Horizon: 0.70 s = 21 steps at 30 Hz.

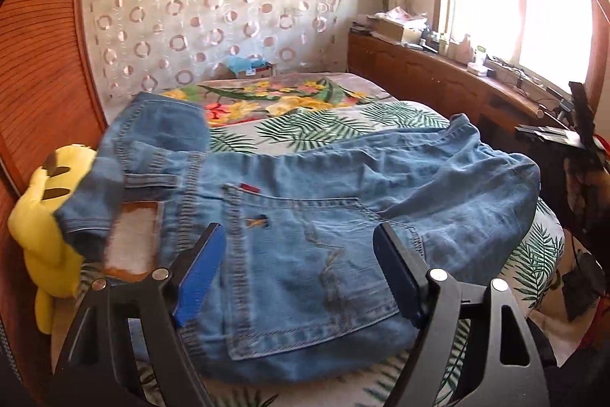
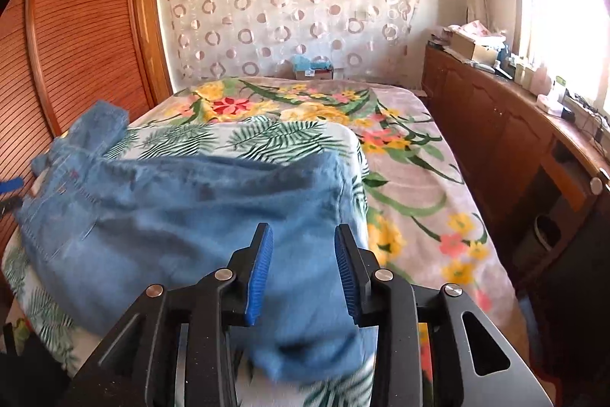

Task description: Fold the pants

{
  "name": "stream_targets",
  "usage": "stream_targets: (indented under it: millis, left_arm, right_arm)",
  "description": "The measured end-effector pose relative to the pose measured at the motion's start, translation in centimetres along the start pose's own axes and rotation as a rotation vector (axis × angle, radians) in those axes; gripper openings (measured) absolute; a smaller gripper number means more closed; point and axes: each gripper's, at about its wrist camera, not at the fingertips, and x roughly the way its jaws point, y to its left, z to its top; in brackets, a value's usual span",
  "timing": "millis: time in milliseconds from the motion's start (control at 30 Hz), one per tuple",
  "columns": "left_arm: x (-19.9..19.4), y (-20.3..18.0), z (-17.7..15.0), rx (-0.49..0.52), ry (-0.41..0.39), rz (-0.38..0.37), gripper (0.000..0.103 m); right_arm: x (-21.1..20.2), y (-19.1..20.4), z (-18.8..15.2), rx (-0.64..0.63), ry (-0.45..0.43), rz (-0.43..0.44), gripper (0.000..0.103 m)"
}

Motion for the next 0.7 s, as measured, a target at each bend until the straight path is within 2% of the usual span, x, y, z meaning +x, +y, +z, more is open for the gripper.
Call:
stream_targets:
  millis: [233, 333, 467, 567, 600, 633, 667, 700]
  left_arm:
    - [2.1, -1.2, 0.1, 0.014, 0.022, -0.010, 0.080]
    - [2.5, -1.6, 0.2, 0.020, 0.026, -0.011, 0.080]
    - [2.5, -1.8, 0.3, 0.025, 0.023, -0.009, 0.080]
    - [2.6, -1.8, 0.3, 0.024, 0.024, -0.005, 0.080]
    - [2.6, -1.9, 0.3, 0.024, 0.025, -0.003, 0.080]
    - [2.6, -1.9, 0.3, 0.023, 0.026, 0.000, 0.080]
    - [2.7, -1.9, 0.2, 0.022, 0.028, 0.003, 0.080]
    - [2.8, -1.8, 0.2, 0.021, 0.030, 0.006, 0.080]
  right_arm:
    - [5.6, -0.5, 3.3, -0.007, 0.087, -0.004, 0.037]
    - [8.1, -1.0, 4.3, 0.013, 0.152, 0.024, 0.038]
    - [10.6, -0.6, 4.5, 0.004, 0.224, 0.037, 0.039]
    - [11.6, -0.1, 4.3, -0.025, 0.265, 0.013, 0.039]
    - [11.7, -0.1, 4.4, -0.030, 0.267, 0.011, 0.036]
    - [11.6, 0.1, 4.5, -0.041, 0.259, 0.017, 0.017]
    - [11.6, 0.4, 4.8, -0.055, 0.256, 0.020, 0.009]
    - [11.2, 0.6, 5.1, -0.064, 0.238, 0.017, 0.006]
